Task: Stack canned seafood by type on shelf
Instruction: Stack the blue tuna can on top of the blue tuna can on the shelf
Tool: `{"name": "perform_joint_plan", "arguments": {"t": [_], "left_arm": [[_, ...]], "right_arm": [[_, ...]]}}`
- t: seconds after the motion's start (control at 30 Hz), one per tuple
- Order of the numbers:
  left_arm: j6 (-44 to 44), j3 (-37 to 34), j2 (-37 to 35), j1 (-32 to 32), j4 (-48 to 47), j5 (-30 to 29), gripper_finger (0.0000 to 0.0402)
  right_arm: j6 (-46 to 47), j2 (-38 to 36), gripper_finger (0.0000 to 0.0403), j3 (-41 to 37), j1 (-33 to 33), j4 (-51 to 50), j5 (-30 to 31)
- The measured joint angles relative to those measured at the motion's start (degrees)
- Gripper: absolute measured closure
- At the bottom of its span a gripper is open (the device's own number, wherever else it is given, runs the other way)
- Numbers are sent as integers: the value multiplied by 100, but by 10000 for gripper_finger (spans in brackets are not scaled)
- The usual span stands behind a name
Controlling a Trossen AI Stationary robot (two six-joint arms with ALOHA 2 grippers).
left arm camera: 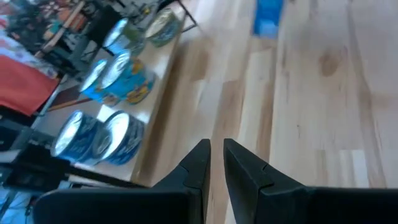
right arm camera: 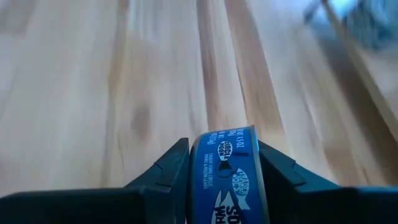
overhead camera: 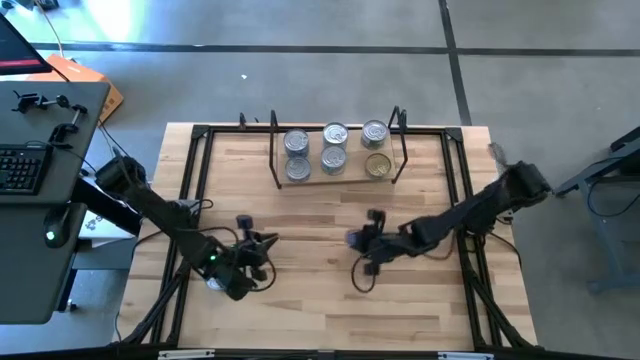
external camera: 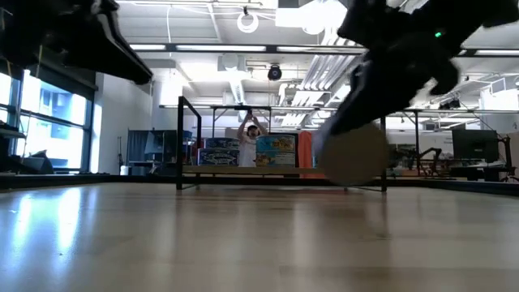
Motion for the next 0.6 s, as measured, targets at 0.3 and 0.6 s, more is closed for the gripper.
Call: {"name": "perform_joint_plan", "arguments": {"t": [0.3, 0.6], "left_arm": [[-544, -42, 170, -251, 149, -270, 363], [-492, -1583, 64, 73, 3191, -138, 262]], "right_arm": [[-1182, 2355, 286, 241, -39, 5638, 507], [-1229, 2800, 286, 557, -103, 6603, 70]]}}
